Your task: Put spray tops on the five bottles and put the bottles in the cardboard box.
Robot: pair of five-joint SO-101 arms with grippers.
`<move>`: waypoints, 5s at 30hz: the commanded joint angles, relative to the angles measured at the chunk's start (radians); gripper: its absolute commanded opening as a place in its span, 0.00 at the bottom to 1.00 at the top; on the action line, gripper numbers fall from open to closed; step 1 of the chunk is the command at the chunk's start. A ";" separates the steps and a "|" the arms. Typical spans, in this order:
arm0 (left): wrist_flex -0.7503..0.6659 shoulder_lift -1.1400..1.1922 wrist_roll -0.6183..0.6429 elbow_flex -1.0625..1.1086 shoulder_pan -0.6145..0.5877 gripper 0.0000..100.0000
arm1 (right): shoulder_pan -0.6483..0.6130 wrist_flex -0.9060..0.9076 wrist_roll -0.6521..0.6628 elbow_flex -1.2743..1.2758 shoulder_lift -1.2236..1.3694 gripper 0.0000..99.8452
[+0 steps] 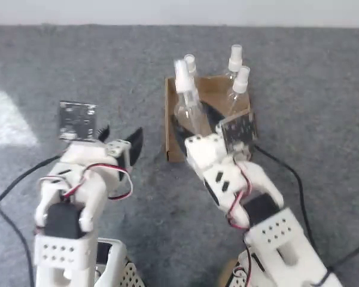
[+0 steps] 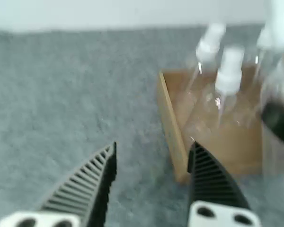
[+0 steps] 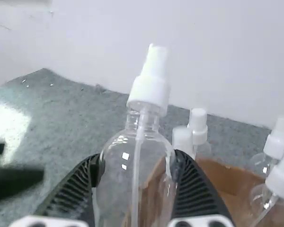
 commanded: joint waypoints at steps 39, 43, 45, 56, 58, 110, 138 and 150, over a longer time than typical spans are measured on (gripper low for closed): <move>-0.226 -0.011 -0.055 0.173 0.137 0.32 | -0.039 0.358 -0.003 -0.462 0.199 0.01; -0.226 -0.012 -0.060 0.186 0.137 0.32 | 0.002 0.352 0.058 -0.465 0.205 0.01; -0.230 -0.012 -0.063 0.196 0.135 0.32 | 0.058 0.305 0.089 -0.454 0.209 0.01; -0.295 -0.012 -0.098 0.309 -0.305 0.15 | 0.162 -0.024 0.095 -0.138 0.216 0.01; -0.344 -0.012 -0.098 0.344 -0.322 0.15 | 0.159 -0.093 0.095 -0.075 0.216 0.01; -0.364 -0.012 -0.101 0.374 -0.321 0.15 | 0.220 -0.688 0.153 0.190 0.545 0.01; -0.365 -0.012 -0.101 0.374 -0.321 0.15 | 0.214 -0.694 0.152 0.255 0.616 0.01; -0.365 -0.012 -0.101 0.374 -0.321 0.15 | 0.214 -0.694 0.153 0.250 0.616 0.25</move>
